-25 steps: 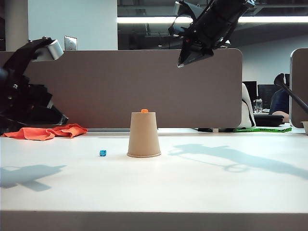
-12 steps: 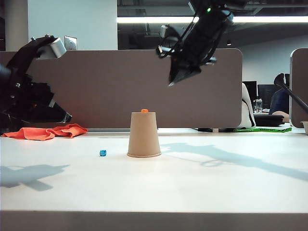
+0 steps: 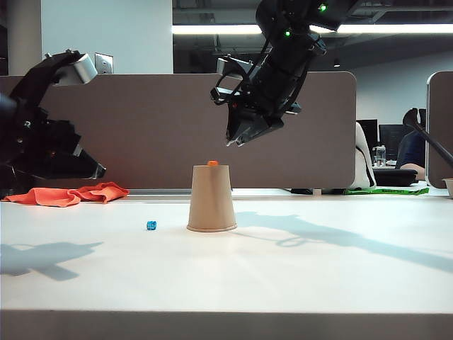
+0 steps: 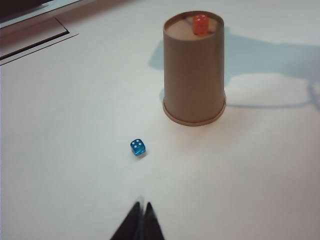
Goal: Throw the dice onto the paper cup, compare its value with the values of the other dice on the table, place the die with the higher value on the paper cup, and take no action if both dice have the same value.
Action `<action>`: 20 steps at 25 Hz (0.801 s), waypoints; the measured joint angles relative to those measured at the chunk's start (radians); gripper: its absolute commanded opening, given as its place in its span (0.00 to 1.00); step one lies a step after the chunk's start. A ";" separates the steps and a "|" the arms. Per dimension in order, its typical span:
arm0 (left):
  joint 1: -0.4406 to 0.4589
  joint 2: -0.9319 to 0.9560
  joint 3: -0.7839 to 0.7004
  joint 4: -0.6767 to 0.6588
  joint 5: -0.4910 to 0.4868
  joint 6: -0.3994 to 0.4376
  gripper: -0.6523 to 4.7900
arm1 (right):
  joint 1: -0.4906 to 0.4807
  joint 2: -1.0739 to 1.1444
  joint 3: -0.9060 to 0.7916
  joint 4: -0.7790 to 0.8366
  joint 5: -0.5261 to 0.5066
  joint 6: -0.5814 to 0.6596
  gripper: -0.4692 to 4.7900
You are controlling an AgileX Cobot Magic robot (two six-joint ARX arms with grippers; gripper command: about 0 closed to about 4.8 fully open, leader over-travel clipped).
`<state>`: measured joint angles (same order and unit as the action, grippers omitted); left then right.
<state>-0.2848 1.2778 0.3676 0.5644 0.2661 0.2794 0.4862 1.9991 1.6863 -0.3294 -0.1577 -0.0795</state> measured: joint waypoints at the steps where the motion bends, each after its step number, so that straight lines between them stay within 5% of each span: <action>1: 0.000 0.000 0.000 0.000 0.000 0.000 0.11 | 0.000 0.004 0.000 0.003 0.000 0.000 0.31; 10: 0.000 0.000 0.000 0.000 0.000 0.000 0.11 | 0.000 0.035 0.000 0.009 0.000 0.000 0.31; 20: 0.000 0.000 0.000 0.000 -0.001 0.000 0.11 | 0.000 0.058 -0.002 0.030 -0.053 -0.172 0.37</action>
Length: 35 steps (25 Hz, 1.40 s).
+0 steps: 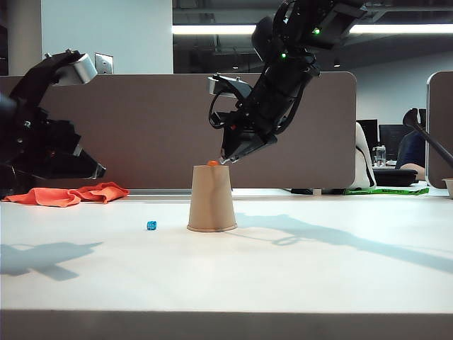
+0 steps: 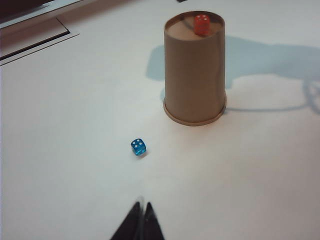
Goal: Throw the dice onto the paper cup, compare its value with the values of the other dice on the table, place the die with the higher value on the paper cup, and take no action if both dice have the same value.
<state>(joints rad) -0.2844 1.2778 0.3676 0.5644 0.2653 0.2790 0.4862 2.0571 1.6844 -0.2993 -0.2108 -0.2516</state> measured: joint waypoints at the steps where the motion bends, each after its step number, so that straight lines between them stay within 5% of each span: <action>1: 0.000 0.000 0.000 0.000 0.000 0.000 0.11 | 0.000 0.000 -0.005 0.014 -0.006 -0.009 0.39; 7: 0.000 0.000 0.000 0.000 0.000 0.000 0.11 | 0.000 0.000 -0.015 0.002 -0.074 -0.077 0.40; 12: 0.000 0.000 0.000 0.000 0.000 0.000 0.11 | 0.000 -0.001 -0.014 -0.043 -0.080 -0.133 0.53; 35: 0.000 0.000 0.000 0.000 0.000 -0.002 0.11 | 0.000 -0.093 -0.012 -0.077 -0.103 -0.137 0.48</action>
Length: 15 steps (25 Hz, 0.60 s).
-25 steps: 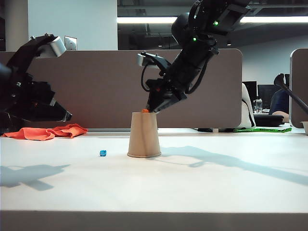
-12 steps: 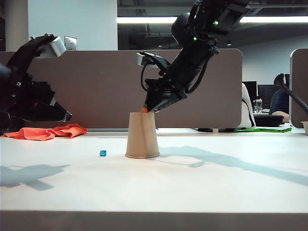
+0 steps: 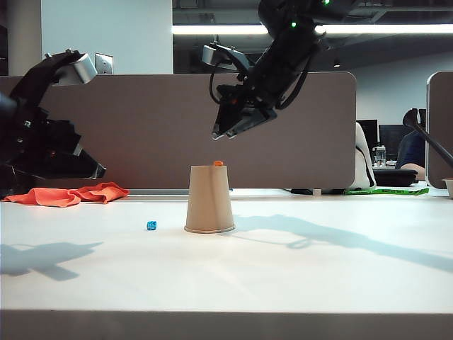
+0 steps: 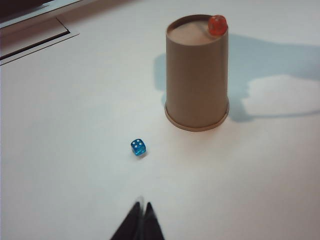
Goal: Throw the dice onto the paper cup, compare its value with the values of the other dice on the table, place the die with the higher value on the paper cup, and take no action if both dice have the same value.
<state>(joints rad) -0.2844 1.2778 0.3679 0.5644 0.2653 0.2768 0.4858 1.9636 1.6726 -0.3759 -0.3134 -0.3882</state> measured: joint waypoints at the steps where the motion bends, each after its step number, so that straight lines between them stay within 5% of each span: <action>1: 0.000 0.000 0.000 0.000 0.000 0.000 0.11 | 0.000 -0.005 0.000 -0.031 -0.007 0.003 0.48; 6: 0.000 0.000 0.000 0.000 0.000 0.000 0.11 | 0.000 -0.006 -0.001 -0.165 -0.061 0.009 0.49; 15: 0.000 0.000 0.000 0.000 0.000 0.000 0.11 | 0.000 -0.006 -0.001 -0.175 -0.123 -0.003 0.49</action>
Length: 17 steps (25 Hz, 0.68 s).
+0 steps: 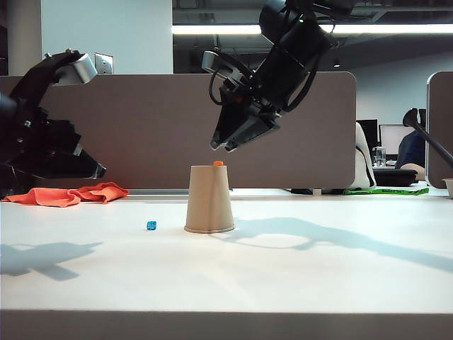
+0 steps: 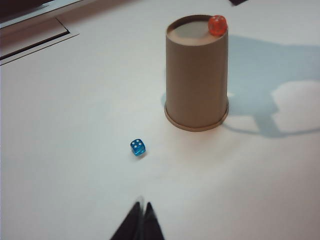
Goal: Throw the dice onto the paper cup, compare its value with the values of the other dice on the table, place the die with the higher value on the paper cup, and take no action if both dice have the same value.
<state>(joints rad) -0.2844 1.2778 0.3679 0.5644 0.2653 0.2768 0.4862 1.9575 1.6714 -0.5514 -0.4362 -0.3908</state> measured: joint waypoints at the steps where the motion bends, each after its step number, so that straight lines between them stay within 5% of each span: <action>1: 0.000 0.000 0.000 0.000 0.000 0.000 0.11 | 0.000 0.000 0.000 0.000 -0.002 -0.002 0.49; 17: 0.000 0.000 0.000 0.000 0.000 0.000 0.11 | 0.000 0.037 0.000 0.029 -0.004 -0.056 0.49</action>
<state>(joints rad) -0.2844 1.2778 0.3683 0.5644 0.2653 0.2764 0.4862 1.9945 1.6714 -0.5224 -0.4400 -0.4465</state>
